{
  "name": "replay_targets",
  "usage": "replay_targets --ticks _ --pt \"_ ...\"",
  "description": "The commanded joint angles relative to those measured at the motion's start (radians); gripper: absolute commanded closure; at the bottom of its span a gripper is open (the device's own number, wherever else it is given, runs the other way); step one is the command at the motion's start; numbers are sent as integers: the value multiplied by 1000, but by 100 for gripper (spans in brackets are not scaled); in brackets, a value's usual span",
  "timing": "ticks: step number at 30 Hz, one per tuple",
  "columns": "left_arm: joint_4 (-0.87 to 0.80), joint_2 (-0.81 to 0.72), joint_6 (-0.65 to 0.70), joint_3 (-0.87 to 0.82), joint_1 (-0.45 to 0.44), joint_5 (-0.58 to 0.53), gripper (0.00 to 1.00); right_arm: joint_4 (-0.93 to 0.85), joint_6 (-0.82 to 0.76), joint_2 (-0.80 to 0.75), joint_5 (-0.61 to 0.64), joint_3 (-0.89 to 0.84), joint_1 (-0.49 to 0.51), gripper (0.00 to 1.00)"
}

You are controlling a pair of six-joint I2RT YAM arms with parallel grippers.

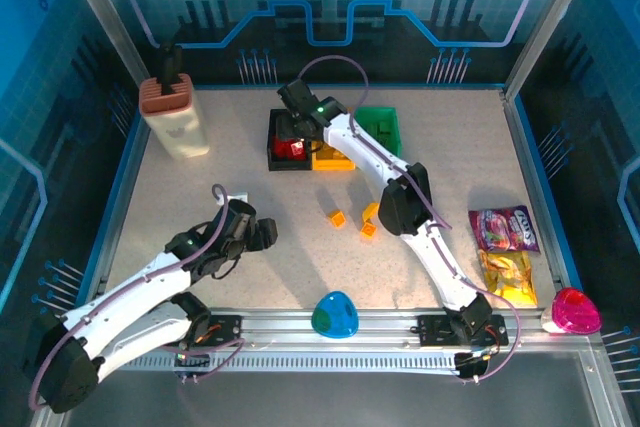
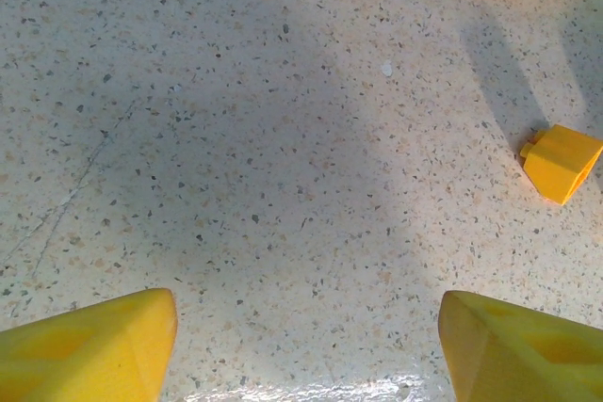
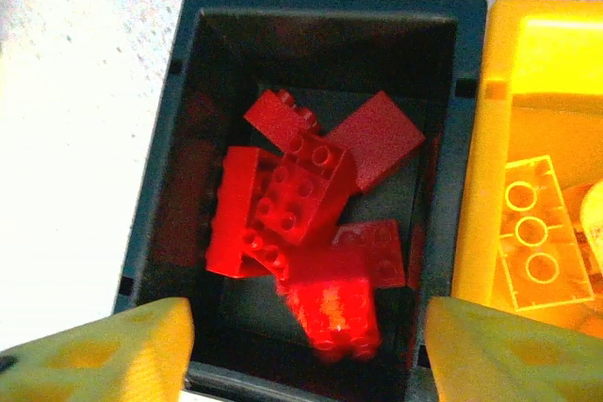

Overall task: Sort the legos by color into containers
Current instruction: Place the lego in the container, then pick up the lego from the center of the table.

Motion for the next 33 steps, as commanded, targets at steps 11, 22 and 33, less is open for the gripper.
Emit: replay_targets --ticks 11,22,33 --pt "90 101 48 49 -67 50 20 250 -60 -537 -14 -641 -9 25" --pt "191 481 172 261 -125 207 20 477 -81 -980 -176 -1281 -151 21" --pt "159 811 240 509 -152 268 22 534 -77 -1305 -210 -1662 -293 16"
